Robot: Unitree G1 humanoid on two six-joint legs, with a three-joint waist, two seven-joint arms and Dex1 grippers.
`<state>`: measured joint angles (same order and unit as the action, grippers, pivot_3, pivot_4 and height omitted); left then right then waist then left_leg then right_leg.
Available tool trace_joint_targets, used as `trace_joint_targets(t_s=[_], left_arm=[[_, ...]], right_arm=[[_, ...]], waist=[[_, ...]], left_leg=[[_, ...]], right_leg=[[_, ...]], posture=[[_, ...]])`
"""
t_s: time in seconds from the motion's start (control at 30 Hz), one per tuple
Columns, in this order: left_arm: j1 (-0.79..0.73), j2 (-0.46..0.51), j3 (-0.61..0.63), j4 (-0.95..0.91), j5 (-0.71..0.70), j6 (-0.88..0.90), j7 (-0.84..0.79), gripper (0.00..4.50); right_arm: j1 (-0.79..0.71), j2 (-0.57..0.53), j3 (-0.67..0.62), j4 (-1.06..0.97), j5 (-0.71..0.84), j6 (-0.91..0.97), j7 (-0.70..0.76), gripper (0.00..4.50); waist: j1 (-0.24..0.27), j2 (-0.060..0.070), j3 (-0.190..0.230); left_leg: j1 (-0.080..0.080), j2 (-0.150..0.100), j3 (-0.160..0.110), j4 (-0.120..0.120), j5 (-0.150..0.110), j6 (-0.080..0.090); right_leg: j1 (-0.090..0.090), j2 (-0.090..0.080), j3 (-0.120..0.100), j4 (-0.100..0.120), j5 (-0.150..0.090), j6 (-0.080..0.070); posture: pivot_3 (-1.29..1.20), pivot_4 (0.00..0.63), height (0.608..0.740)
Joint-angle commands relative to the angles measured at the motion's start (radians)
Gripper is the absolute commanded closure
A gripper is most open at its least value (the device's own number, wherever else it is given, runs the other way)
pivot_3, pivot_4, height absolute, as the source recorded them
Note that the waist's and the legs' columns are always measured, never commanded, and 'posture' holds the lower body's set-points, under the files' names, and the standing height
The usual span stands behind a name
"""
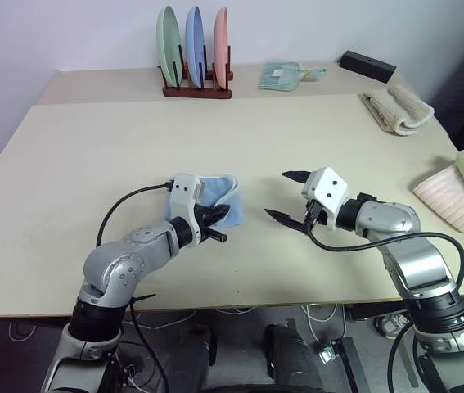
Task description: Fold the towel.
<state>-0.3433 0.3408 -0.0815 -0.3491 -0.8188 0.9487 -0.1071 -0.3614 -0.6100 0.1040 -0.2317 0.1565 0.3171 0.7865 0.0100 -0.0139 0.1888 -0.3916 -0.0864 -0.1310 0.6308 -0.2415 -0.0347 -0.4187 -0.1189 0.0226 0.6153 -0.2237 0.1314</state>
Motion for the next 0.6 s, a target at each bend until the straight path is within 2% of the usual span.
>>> trace_joint_targets(t_s=[0.03, 0.17, 0.3, 0.33, 0.4, 0.47, 0.5, 0.57, 0.6], left_arm=[[0.015, 0.001, 0.060, -0.069, -0.031, 0.002, -0.034, 2.65], [0.058, 0.042, 0.203, -0.148, -0.112, -0.011, -0.068, 0.71], [0.100, 0.109, 0.356, -0.186, -0.144, -0.064, -0.106, 0.64], [0.102, 0.123, 0.384, -0.180, -0.127, -0.081, -0.101, 1.24], [0.102, 0.162, 0.405, -0.140, -0.043, -0.129, -0.091, 2.02], [0.107, 0.191, 0.379, -0.107, 0.034, -0.160, -0.096, 3.20], [0.109, 0.201, 0.352, -0.093, 0.072, -0.172, -0.099, 3.59], [0.106, 0.189, 0.285, -0.066, 0.134, -0.197, -0.105, 4.44], [0.104, 0.171, 0.247, -0.051, 0.166, -0.215, -0.106, 4.44]], right_arm=[[-0.013, -0.001, -0.007, -0.034, -0.007, -0.003, -0.010, 0.00], [-0.030, 0.011, 0.005, -0.015, -0.021, -0.001, -0.017, 0.00], [-0.068, 0.052, -0.004, -0.003, 0.013, 0.026, -0.027, 1.26], [-0.080, 0.064, -0.004, 0.003, 0.017, 0.030, -0.027, 1.81], [-0.113, 0.108, 0.012, 0.021, 0.028, 0.046, -0.036, 2.79], [-0.142, 0.151, 0.038, 0.033, 0.029, 0.060, -0.043, 3.97], [-0.157, 0.175, 0.053, 0.043, 0.021, 0.063, -0.053, 4.36], [-0.188, 0.239, 0.090, 0.078, 0.012, 0.086, -0.077, 4.50], [-0.201, 0.271, 0.119, 0.100, 0.006, 0.093, -0.079, 4.50]], waist=[[-0.001, 0.000, 0.000], [-0.004, 0.000, 0.000], [-0.008, 0.000, 0.000], [-0.009, 0.000, 0.000], [-0.007, 0.000, 0.000], [-0.005, 0.000, 0.000], [-0.004, 0.000, 0.000], [-0.004, 0.000, 0.000], [-0.004, 0.000, 0.000]], left_leg=[[0.000, 0.000, 0.000, 0.000, 0.000, 0.000], [0.000, 0.000, 0.000, 0.000, 0.000, 0.000], [0.000, 0.001, 0.000, -0.001, 0.000, 0.000], [0.000, 0.001, 0.000, -0.001, 0.000, 0.000], [0.000, 0.001, 0.000, 0.000, 0.000, 0.000], [0.000, 0.001, 0.000, 0.000, 0.000, 0.000], [0.000, 0.001, 0.000, -0.001, 0.000, 0.000], [0.000, 0.001, 0.000, -0.001, 0.000, 0.000], [0.000, 0.000, 0.000, -0.001, 0.000, 0.000]], right_leg=[[0.000, 0.000, 0.000, 0.000, 0.000, 0.000], [0.000, 0.000, 0.000, 0.000, 0.000, 0.000], [-0.001, 0.000, 0.000, 0.000, 0.000, 0.000], [-0.001, 0.000, 0.000, 0.001, 0.000, 0.000], [-0.001, 0.000, 0.000, 0.000, 0.000, 0.000], [-0.001, 0.000, 0.000, 0.000, 0.000, 0.000], [-0.001, 0.000, 0.000, 0.000, 0.000, 0.000], [0.000, 0.000, 0.000, 0.000, 0.000, 0.000], [0.000, 0.000, 0.000, 0.000, 0.000, 0.000]], posture=[[0.00, 0.150, 0.737], [0.00, 0.150, 0.737], [0.00, 0.150, 0.737], [0.00, 0.150, 0.737], [0.00, 0.150, 0.737], [0.00, 0.150, 0.737], [0.00, 0.150, 0.737], [0.00, 0.150, 0.737], [0.00, 0.150, 0.737]])
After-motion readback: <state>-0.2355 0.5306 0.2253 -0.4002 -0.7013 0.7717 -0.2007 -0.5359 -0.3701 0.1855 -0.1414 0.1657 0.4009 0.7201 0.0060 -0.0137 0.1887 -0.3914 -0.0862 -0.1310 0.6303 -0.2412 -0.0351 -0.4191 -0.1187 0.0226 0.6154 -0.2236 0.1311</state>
